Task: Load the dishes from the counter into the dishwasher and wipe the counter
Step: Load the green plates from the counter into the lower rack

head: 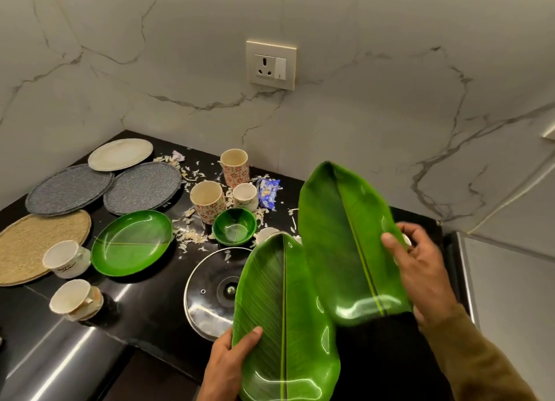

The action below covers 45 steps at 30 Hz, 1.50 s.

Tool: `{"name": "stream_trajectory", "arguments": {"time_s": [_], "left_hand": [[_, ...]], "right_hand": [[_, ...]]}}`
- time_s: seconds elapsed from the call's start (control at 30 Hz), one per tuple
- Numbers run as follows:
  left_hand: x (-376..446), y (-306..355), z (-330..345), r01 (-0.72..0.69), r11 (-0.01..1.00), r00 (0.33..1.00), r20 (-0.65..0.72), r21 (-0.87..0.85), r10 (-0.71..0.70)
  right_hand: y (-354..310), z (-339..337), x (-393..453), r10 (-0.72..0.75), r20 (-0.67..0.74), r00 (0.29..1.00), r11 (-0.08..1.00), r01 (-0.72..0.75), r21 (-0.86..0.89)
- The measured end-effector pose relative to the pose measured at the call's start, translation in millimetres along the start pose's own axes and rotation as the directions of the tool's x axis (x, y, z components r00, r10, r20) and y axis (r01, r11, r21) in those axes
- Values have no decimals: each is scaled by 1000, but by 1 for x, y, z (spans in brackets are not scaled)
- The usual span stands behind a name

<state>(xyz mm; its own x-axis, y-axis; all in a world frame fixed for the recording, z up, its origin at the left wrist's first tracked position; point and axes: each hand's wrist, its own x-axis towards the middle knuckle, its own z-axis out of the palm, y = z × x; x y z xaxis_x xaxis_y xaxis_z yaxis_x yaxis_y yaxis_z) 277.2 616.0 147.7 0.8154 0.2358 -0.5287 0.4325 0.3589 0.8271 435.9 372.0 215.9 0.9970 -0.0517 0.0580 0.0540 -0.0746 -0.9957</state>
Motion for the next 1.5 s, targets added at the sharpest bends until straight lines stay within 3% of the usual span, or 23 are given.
{"name": "stream_trajectory", "arguments": {"time_s": [0.13,0.27,0.5,0.6,0.8,0.93,1.0,1.13,1.3,1.4,1.5], "left_hand": [[-3,-1,8,5,1000,1000,10,-2,-5],[-12,2,19,-23,1000,1000,-10,10,23],[-27,6,40,-42,993,998,58,107,36],[-32,3,47,-72,979,994,98,193,53],[-34,-2,44,-6,996,987,160,94,-9],[-41,0,50,14,994,976,214,104,-36],[-49,3,58,28,996,960,275,87,-52],[-64,0,77,77,997,925,371,22,-79],[-77,-8,102,78,978,931,364,-193,-3],[-84,-23,119,85,948,975,223,-306,-15],[-96,-36,141,19,952,999,49,-304,-4]], "right_hand": [[13,-2,-57,146,102,984,987,-152,50],[25,4,-84,223,68,972,971,-228,75],[27,13,-105,298,-4,955,949,-296,112],[29,20,-121,293,44,955,954,-295,53],[35,7,-137,330,146,933,943,-333,-5],[31,-14,-122,477,173,862,847,-503,171],[24,-25,-118,489,194,850,833,-521,187],[27,-43,-122,496,105,862,840,-507,192],[36,-61,-130,471,-143,871,852,-406,331],[46,-66,-138,512,-241,824,816,-381,434],[48,-67,-155,549,-219,806,750,-361,554]]}}
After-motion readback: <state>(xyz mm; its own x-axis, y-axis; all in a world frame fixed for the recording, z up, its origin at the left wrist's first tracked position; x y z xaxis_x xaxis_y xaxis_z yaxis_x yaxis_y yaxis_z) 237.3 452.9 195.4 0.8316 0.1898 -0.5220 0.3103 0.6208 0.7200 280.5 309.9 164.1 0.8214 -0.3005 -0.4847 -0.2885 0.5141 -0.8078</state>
